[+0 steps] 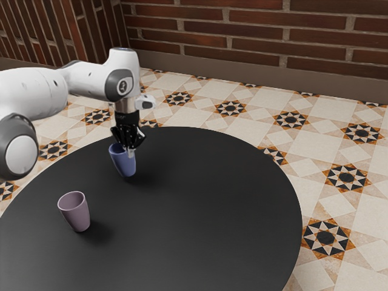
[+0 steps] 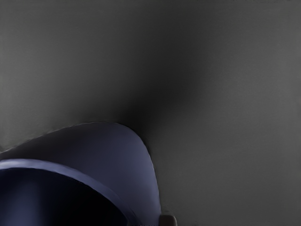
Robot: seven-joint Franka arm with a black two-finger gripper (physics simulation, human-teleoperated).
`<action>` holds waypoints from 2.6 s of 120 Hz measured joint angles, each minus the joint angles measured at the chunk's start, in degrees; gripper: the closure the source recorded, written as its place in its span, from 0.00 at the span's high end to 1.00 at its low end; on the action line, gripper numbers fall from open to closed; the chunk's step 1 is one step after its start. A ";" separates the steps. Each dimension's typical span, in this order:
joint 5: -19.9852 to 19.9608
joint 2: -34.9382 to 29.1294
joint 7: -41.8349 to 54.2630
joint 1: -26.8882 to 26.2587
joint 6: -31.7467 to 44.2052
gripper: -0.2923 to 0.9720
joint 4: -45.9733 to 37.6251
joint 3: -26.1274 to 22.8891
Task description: Place the left cup onto the right cup
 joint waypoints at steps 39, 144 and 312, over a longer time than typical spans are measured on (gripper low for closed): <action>0.04 -12.55 -0.94 -1.73 0.75 0.15 -11.07 0.01; -0.09 -43.19 -7.21 17.41 1.96 0.15 -36.75 -20.91; -5.84 -48.98 -9.54 33.20 2.13 0.15 -44.24 -28.99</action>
